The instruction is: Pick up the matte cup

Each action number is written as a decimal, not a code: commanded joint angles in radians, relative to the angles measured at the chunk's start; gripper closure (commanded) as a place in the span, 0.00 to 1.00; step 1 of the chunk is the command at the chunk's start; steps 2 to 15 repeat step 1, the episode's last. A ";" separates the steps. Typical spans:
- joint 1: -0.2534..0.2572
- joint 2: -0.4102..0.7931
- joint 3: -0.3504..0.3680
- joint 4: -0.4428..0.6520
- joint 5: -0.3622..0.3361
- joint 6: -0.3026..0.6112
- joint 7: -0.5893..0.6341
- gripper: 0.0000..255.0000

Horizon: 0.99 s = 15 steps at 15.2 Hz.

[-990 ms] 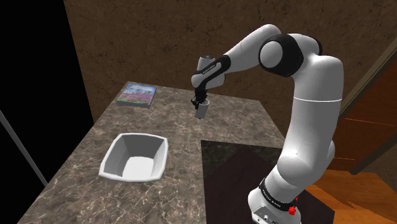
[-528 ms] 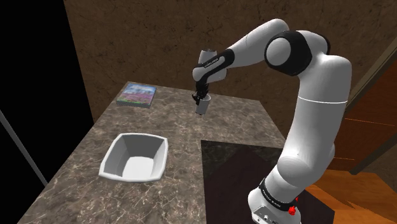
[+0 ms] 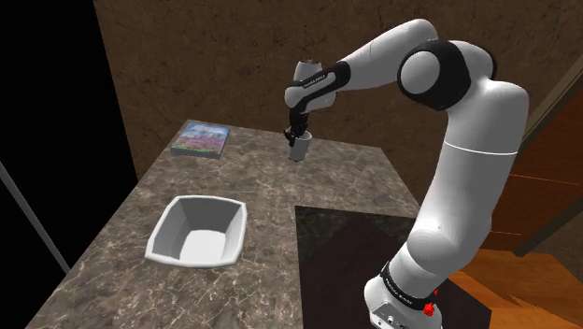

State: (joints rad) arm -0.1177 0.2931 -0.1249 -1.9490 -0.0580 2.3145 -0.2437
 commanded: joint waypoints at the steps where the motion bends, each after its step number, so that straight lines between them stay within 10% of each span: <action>1: 0.001 -0.005 0.000 0.002 -0.001 -0.006 0.001 1.00; 15: 0.001 -0.005 0.000 0.002 -0.001 -0.006 0.001 1.00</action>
